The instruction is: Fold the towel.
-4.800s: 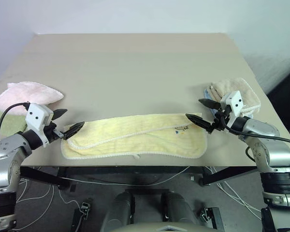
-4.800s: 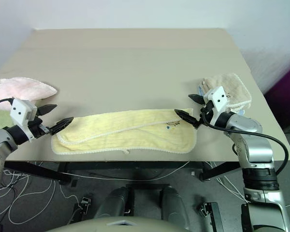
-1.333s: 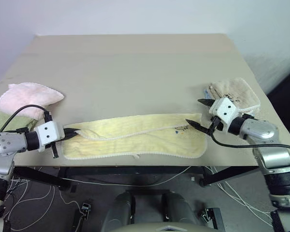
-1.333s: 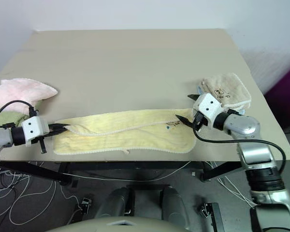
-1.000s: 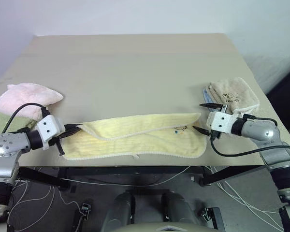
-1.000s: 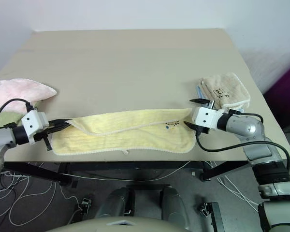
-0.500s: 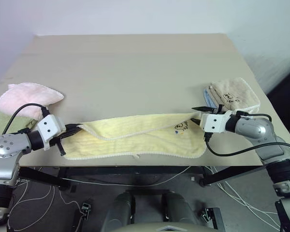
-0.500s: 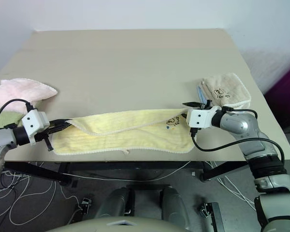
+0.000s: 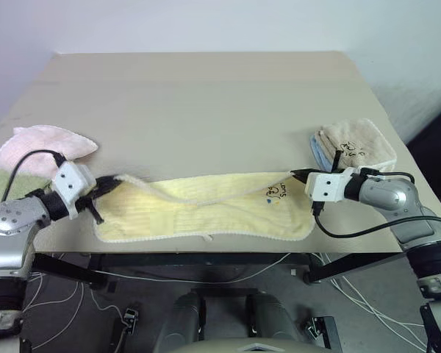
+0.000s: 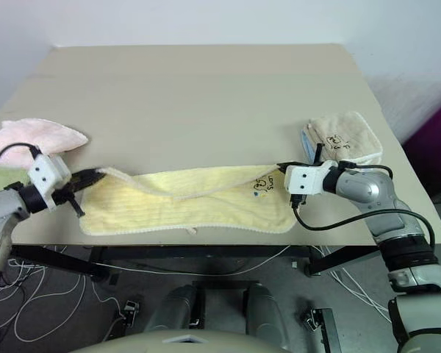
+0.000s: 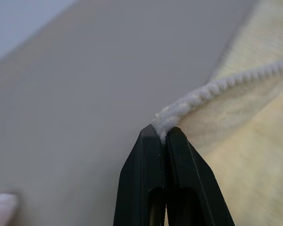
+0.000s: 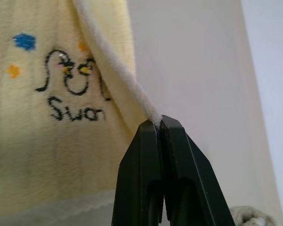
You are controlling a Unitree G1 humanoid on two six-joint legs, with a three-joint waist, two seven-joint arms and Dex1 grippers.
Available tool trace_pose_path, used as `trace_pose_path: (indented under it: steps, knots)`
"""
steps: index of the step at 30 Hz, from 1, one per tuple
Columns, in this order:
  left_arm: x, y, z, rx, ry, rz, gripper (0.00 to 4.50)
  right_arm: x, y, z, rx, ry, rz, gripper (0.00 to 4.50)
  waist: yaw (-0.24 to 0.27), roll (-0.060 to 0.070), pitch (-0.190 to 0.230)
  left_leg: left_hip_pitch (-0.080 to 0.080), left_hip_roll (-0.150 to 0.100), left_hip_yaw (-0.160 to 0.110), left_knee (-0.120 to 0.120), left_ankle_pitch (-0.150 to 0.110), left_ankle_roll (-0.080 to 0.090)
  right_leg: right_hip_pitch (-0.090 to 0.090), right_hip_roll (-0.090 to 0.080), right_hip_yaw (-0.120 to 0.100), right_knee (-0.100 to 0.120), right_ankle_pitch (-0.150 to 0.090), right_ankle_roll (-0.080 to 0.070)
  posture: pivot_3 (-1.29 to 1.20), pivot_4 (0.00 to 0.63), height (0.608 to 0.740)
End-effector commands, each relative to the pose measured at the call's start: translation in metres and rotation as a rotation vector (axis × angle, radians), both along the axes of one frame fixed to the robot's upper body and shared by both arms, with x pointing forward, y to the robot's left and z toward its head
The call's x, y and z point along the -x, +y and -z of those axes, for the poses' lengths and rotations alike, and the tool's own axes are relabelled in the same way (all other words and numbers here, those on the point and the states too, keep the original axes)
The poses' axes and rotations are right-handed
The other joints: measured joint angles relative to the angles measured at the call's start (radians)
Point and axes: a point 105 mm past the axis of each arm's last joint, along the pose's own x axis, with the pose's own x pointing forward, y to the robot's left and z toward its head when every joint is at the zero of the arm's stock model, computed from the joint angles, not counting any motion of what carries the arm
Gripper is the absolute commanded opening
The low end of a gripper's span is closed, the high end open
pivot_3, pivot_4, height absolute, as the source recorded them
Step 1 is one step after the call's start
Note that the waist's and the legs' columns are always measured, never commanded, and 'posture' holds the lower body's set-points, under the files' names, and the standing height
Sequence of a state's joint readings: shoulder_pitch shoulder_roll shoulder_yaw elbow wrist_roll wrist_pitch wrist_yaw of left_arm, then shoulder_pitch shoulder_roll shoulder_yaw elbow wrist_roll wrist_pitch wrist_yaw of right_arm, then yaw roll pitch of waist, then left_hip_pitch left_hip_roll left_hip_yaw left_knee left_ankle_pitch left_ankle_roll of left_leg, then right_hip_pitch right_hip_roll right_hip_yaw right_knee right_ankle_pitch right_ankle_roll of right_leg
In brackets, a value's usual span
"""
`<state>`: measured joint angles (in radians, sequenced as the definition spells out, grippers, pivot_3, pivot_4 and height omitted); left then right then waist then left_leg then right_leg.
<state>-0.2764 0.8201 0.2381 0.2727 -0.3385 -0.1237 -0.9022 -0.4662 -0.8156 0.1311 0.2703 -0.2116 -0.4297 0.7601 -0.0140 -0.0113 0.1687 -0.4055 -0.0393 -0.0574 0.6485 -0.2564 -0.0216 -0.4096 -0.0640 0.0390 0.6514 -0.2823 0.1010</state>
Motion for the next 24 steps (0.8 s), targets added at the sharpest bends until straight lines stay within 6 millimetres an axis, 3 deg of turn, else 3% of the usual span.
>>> trace_pose_path:
  steps: [1, 5, 10, 13, 16, 20, 24]
  knots:
    - [-0.008, 0.013, -0.027, 0.064, -0.098, -0.084, 0.00, -0.010, -0.004, -0.040, -0.067, -0.117, 0.020, 0.02, -0.001, 0.000, 0.000, 0.000, 0.000, 0.000, 0.000, 0.000, 0.000, 0.000, 0.000, 0.000, 0.000, 0.000, 0.000, 0.00, 0.150, 0.740]
    - [-0.028, 0.022, -0.058, 0.166, -0.195, -0.176, 0.00, -0.029, -0.011, -0.072, -0.094, -0.191, 0.058, 0.02, -0.001, 0.000, 0.000, 0.000, 0.000, 0.000, 0.000, 0.000, 0.000, 0.000, 0.000, 0.000, 0.000, 0.000, 0.000, 0.00, 0.150, 0.740]
    - [-0.054, 0.041, -0.114, 0.313, -0.350, -0.313, 0.00, -0.052, -0.019, -0.127, -0.158, -0.307, 0.102, 0.02, 0.000, -0.001, 0.001, -0.002, 0.000, 0.000, 0.001, 0.000, 0.000, -0.002, 0.000, 0.000, 0.000, 0.000, 0.000, 0.00, 0.150, 0.740]
    - [-0.059, 0.044, -0.143, 0.353, -0.424, -0.330, 0.00, -0.055, -0.022, -0.161, -0.191, -0.373, 0.101, 0.02, -0.003, -0.002, 0.001, -0.003, -0.001, 0.001, 0.001, 0.000, -0.001, -0.003, 0.000, 0.000, 0.000, 0.000, 0.000, 0.00, 0.150, 0.740]
    - [-0.058, 0.043, -0.158, 0.332, -0.454, -0.302, 0.00, -0.051, -0.023, -0.180, -0.212, -0.398, 0.080, 0.02, -0.006, -0.002, 0.001, -0.004, -0.001, 0.001, 0.000, 0.003, -0.005, -0.004, 0.000, 0.001, -0.001, 0.000, 0.000, 0.00, 0.150, 0.740]
    - [-0.047, 0.042, -0.148, 0.276, -0.384, -0.212, 0.00, -0.038, -0.022, -0.182, -0.253, -0.340, 0.010, 0.02, -0.009, -0.002, 0.001, -0.004, 0.000, 0.002, -0.001, 0.002, -0.004, -0.005, 0.001, 0.002, 0.000, 0.000, 0.000, 0.00, 0.150, 0.740]
    - [-0.020, 0.040, -0.108, 0.185, -0.211, -0.081, 0.00, -0.013, -0.018, -0.145, -0.250, -0.136, -0.077, 0.02, -0.010, -0.001, 0.001, -0.004, 0.001, 0.002, -0.001, 0.002, -0.003, -0.005, 0.000, 0.002, 0.002, 0.000, 0.000, 0.00, 0.150, 0.740]
